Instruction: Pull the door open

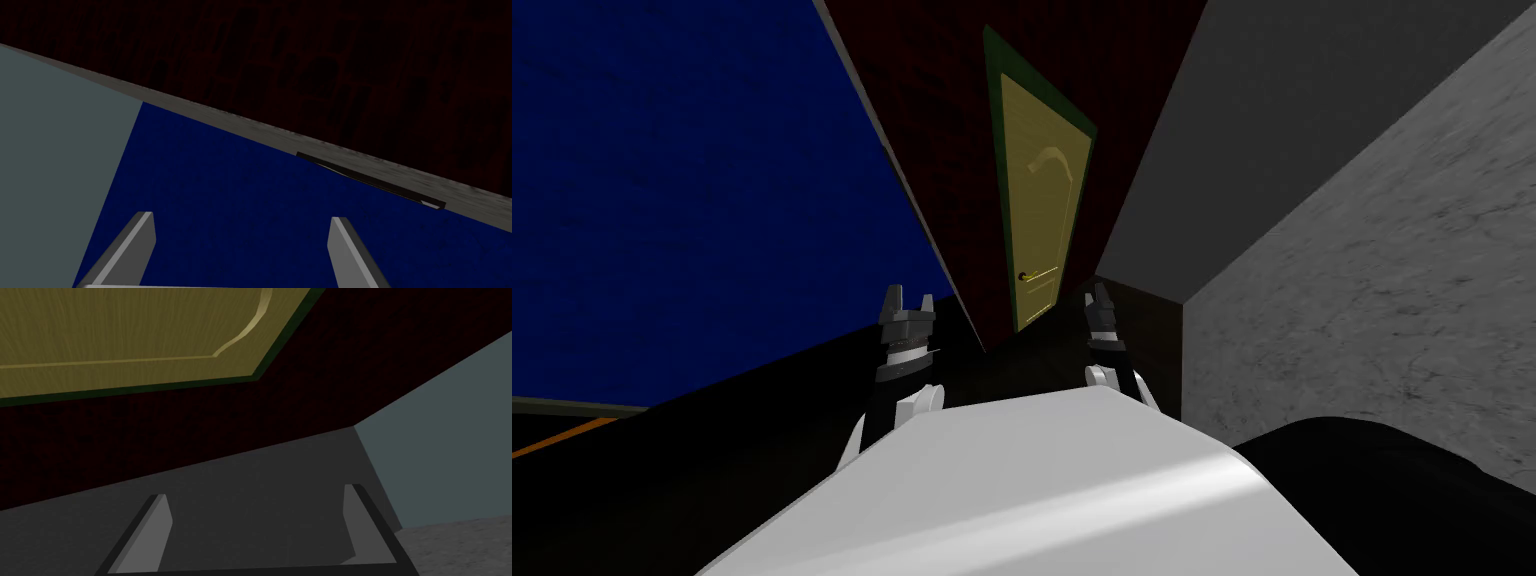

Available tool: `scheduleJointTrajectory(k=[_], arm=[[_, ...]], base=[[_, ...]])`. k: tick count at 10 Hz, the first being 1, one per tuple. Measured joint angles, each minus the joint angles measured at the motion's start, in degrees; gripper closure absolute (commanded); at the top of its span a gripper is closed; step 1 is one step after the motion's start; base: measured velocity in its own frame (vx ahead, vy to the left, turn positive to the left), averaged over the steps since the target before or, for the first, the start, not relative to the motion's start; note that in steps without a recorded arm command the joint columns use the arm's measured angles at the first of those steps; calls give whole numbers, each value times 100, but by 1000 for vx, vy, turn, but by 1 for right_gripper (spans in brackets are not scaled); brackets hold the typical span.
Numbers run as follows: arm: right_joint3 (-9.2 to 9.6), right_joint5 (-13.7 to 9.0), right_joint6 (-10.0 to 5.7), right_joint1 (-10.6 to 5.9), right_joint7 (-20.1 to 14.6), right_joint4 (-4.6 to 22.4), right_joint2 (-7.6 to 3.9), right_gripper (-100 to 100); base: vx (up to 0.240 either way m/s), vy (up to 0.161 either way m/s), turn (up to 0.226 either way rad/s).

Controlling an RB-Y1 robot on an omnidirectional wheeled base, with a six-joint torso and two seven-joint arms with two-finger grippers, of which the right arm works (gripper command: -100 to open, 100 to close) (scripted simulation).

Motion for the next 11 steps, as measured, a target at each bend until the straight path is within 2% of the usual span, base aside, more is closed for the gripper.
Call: scheduleJointTrajectory(k=[4, 6, 11], arm=[[33, -46, -96, -173, -108, 454, -170, -100], [72, -59, -194, -310, -156, 794, -245, -100], [144, -151, -391, -656, -378, 1665, -566, -100]], base=[[86, -32, 98], [83, -46, 112], [84, -46, 127]])
